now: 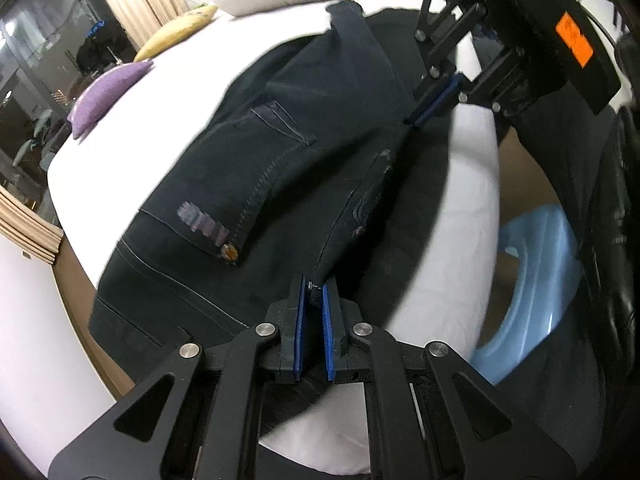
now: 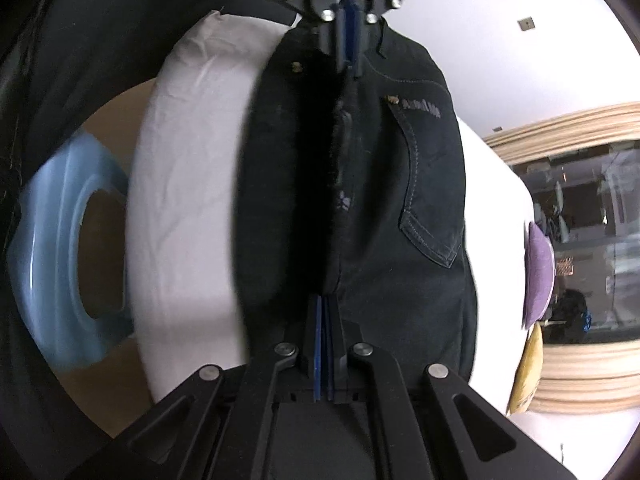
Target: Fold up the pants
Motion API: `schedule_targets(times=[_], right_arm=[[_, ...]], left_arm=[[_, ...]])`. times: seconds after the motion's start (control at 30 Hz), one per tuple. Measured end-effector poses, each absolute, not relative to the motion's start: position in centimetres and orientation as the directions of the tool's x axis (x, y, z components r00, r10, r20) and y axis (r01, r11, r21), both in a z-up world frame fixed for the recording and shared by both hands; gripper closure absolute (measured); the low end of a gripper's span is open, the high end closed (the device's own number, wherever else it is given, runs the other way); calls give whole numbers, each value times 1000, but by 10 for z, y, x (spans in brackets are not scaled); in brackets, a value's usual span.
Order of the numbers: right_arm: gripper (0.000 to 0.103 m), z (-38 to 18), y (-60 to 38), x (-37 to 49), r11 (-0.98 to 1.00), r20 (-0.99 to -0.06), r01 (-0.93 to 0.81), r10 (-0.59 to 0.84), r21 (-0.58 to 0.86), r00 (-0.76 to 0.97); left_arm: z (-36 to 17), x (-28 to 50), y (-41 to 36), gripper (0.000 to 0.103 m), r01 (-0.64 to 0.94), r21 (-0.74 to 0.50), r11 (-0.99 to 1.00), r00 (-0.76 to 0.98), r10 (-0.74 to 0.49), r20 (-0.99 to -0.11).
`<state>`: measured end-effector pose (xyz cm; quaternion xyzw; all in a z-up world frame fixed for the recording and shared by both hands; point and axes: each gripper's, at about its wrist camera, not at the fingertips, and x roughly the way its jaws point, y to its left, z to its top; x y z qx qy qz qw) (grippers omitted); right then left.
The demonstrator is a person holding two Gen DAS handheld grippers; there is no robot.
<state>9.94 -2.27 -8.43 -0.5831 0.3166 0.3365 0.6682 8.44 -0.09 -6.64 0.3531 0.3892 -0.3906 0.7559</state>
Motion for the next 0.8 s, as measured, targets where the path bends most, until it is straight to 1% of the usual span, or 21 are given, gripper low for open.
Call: schedule_targets(times=[0.17,0.4,0.53,0.67,0.73,0.8], right_arm=[[101,-84,-24,113,135,-816,-817,76,-560,573],[101,-92,-20,97,130,-817,-816,61,-563,573],[100,-104,-21,94,152,-818,-813,44,-562,573],[97,-105,-20,100,212,-819,-806,42,-552,572],[97,-105,-21,99,257,-819,-799,46,-544,572],[97,-106,-21,97,294,-816,-788,42,-542,577]], left_arm=[[-69,77,-1,96,865,207,457,379,-324,-867],[-84,73,0,96,856,200,476,376,-310,-873],[-91,76,4,93,842,196,503,381,-297,-876],[-83,72,7,89,841,206,500,370,-253,-894],[-76,72,13,89,841,180,510,336,-232,-913],[-63,71,20,89,828,150,540,320,-237,-917]])
